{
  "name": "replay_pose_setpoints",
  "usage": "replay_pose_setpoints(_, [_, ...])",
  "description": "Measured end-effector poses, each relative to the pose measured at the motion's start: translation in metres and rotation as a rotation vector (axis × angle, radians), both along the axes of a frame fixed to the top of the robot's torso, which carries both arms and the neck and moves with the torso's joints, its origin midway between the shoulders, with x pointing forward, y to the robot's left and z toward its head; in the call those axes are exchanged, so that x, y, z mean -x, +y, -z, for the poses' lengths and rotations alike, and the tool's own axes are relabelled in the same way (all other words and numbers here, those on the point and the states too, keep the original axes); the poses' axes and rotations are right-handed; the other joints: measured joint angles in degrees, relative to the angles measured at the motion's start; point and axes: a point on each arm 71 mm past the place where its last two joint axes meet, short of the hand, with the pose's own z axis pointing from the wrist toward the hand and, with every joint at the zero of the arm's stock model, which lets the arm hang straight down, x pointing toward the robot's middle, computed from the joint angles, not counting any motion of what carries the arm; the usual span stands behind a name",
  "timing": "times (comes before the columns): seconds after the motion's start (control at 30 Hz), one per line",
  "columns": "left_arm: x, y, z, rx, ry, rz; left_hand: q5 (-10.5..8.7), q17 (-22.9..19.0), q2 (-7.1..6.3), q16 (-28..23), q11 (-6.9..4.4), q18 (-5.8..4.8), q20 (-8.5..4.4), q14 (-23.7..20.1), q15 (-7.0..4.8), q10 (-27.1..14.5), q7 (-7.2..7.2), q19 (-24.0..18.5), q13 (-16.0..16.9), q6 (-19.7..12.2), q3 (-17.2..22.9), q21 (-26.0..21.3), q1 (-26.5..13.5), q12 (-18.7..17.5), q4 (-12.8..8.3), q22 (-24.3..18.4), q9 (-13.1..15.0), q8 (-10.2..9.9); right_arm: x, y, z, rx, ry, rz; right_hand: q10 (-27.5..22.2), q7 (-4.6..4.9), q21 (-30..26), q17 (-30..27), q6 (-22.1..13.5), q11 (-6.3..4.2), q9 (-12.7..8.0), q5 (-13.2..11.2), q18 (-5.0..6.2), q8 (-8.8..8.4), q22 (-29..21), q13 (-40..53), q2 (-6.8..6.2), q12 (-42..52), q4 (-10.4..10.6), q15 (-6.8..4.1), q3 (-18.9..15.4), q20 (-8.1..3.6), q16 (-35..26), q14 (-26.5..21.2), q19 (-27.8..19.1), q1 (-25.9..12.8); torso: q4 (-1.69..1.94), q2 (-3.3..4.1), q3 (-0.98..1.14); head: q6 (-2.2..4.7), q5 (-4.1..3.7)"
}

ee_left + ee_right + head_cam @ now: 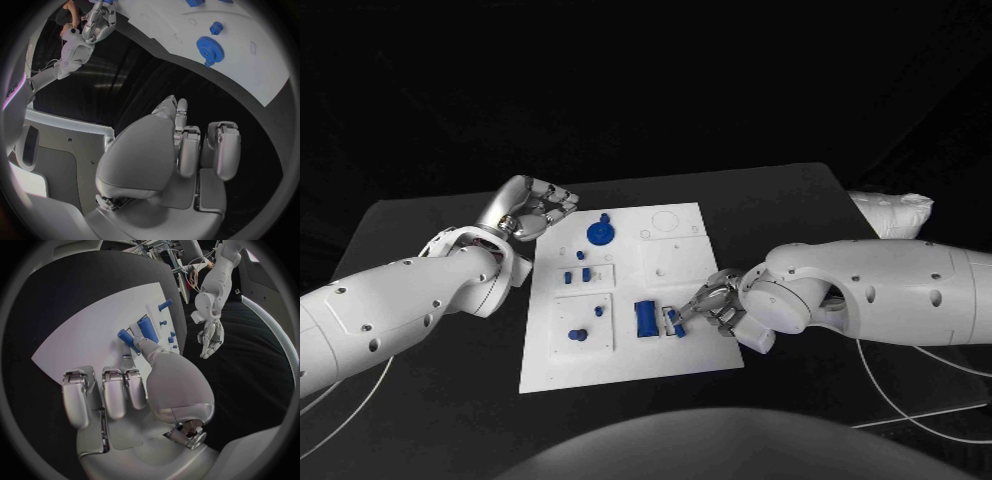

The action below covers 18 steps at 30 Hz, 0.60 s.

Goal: Assemble the parts on the task board

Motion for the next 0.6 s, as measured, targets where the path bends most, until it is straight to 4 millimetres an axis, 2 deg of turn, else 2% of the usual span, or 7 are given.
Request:
replay_pose_setpoints(0.2, [0.0001, -0.0002, 0.0001, 0.0, 0.001, 0.001, 0.0, 0.0, 0.0, 0.0, 0.0, 0.01, 0.0, 0.0, 0.0, 0.0, 0.0, 0.0, 0.0, 0.0, 0.0, 0.0, 0.0, 0.0, 0.0, 0.0, 0.0, 0.0, -0.0002, 0.0004, -0.0003, -0.001, -0.001, -0.001, 0.0, 1.09, 0.0, 0.0, -1.7, 0.44, -0.9, -0.4, 0.0, -1.08, 0.0, 0.0, -0.29, 0.0, 0.3, 0.31, -0.3, 0.0, 0.0, 0.3, 0.0, -0.3, 0.0, 0.03, -0.02, 0.0, 0.65])
replay_pose_setpoints(0.23, [0.0001, -0.0002, 0.0001, 0.0, 0.001, 0.001, 0.0, 0.0, 0.0, 0.0, 0.0, 0.0, 0.0, 0.0, 0.0, 0.0, 0.0, 0.0, 0.0, 0.0, 0.0, 0.0, 0.0, 0.0, 0.0, 0.0, 0.0, 0.0, -0.0002, 0.0004, -0.0004, -0.001, -0.001, -0.001, 0.0, 1.1, 0.0, 0.0, -2.0, 0.79, -1.0, -0.6, 0.0, -1.12, 0.0, 0.0, -0.3, 0.0, 0.4, 0.31, -0.5, 0.0, 0.0, 0.3, 0.0, -0.3, 0.0, 0.03, -0.02, 0.0, 0.69])
replay_pose_setpoints(0.43, [0.0002, -0.0002, 0.0, 0.0, 0.001, 0.001, 0.0, 0.0, 0.0, 0.0, 0.0, 0.01, 0.0, 0.0, 0.0, 0.0, 0.0, 0.0, 0.0, 0.0, 0.0, 0.0, 0.0, 0.0, 0.0, 0.0, 0.0, 0.0, -0.0005, 0.001, -0.0007, -0.002, -0.002, -0.002, 0.0, 1.55, 0.0, 0.0, -2.6, 0.84, -1.4, -0.6, 0.0, -1.1, 0.0, 0.0, -0.51, 0.0, 0.6, 0.53, -0.9, 0.0, 0.0, 0.1, 0.0, -0.5, 0.02, 0.03, -0.04, 0.0, 0.83])
replay_pose_setpoints(0.53, [0.0002, -0.0003, 0.0, 0.0, 0.001, 0.001, 0.0, 0.0, 0.0, 0.0, 0.0, 0.01, 0.0, 0.0, 0.0, 0.0, 0.0, 0.0, 0.0, 0.0, 0.0, 0.0, 0.0, 0.0, 0.0, 0.0, 0.0, 0.0, -0.0009, 0.0014, -0.0007, -0.002, -0.002, -0.003, 0.0, 1.57, 0.0, 0.0, -3.0, 1.25, -1.4, -1.0, 0.0, -1.0, 0.0, 0.0, -0.62, 0.0, 0.5, 0.85, -1.1, 0.0, 0.0, 0.2, 0.0, -0.6, 0.02, 0.03, -0.03, 0.0, 0.85])
replay_pose_setpoints(0.6, [0.0003, -0.0003, 0.0, 0.0, 0.001, 0.001, 0.0, 0.0, 0.0, 0.0, 0.0, 0.01, 0.0, 0.0, 0.0, 0.0, 0.0, 0.0, 0.0, 0.0, 0.0, 0.0, 0.0, 0.0, 0.0, 0.0, 0.0, 0.0, -0.0011, 0.0016, -0.0008, -0.003, -0.003, -0.003, 0.0, 1.74, 0.0, 0.0, -3.4, 1.24, -1.5, -1.2, 0.0, -1.0, 0.0, 0.0, -0.74, 0.0, 0.6, 0.93, -1.3, 0.39, 0.0, 0.1, 0.0, -0.8, 0.02, 0.02, -0.02, 0.0, 0.83])
